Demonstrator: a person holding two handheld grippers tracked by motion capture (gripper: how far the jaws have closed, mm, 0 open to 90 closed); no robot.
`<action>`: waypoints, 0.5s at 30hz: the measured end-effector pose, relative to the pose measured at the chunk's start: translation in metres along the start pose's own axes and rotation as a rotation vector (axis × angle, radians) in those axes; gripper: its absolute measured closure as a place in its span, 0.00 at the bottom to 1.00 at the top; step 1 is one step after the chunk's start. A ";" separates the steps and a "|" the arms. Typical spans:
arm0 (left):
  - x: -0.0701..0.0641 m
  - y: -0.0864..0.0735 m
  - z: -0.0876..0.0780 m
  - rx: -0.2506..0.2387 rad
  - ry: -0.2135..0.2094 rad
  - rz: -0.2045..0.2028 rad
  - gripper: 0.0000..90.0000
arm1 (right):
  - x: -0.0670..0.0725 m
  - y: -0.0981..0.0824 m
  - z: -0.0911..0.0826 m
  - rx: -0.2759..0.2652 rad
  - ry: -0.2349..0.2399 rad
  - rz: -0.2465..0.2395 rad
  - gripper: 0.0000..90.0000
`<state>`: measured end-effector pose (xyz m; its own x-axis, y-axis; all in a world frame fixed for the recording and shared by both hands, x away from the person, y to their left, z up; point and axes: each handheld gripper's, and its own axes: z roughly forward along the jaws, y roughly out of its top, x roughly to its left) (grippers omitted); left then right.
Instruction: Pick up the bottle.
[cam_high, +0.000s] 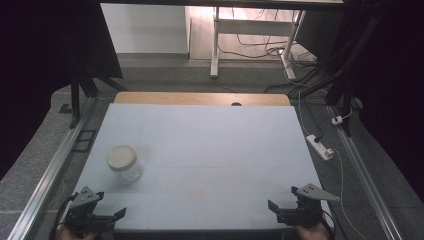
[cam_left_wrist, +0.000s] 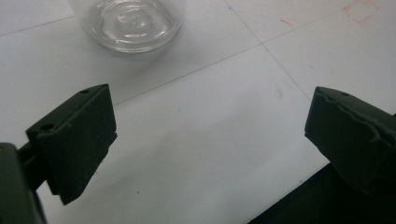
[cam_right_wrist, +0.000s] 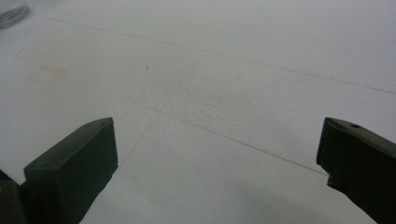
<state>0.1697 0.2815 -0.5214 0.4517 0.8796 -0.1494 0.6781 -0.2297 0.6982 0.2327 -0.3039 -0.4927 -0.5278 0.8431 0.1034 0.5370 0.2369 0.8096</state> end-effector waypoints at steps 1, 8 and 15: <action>0.000 0.000 0.000 -0.002 0.000 -0.003 0.03 | 0.000 0.000 0.000 -0.001 0.001 0.002 0.00; 0.001 -0.001 -0.001 -0.008 -0.008 -0.016 0.03 | 0.001 0.001 0.002 0.015 0.023 0.020 0.00; 0.003 -0.001 -0.002 -0.008 -0.013 -0.031 0.02 | 0.001 0.001 0.003 0.023 0.031 0.019 0.00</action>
<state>0.1692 0.2853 -0.5218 0.4384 0.8806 -0.1800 0.6873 -0.1993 0.6985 0.2349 -0.3014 -0.4934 -0.5375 0.8320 0.1372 0.5622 0.2324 0.7936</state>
